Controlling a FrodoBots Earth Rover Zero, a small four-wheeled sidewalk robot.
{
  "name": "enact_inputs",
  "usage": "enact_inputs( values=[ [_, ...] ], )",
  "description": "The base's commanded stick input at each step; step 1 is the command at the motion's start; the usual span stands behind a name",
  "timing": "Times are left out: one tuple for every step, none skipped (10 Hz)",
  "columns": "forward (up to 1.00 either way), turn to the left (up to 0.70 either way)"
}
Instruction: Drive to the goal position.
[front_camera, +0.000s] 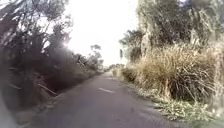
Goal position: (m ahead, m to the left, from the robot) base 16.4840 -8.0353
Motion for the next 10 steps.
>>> enact_inputs(
  values=[
    [0.50,0.00],
    [0.50,0.00],
    [0.50,0.00],
    [0.50,0.00],
    [0.50,0.00],
    [0.50,0.00],
    [0.50,0.00],
    [0.50,0.00],
    [0.50,0.00],
    [0.50,0.00]
  ],
)
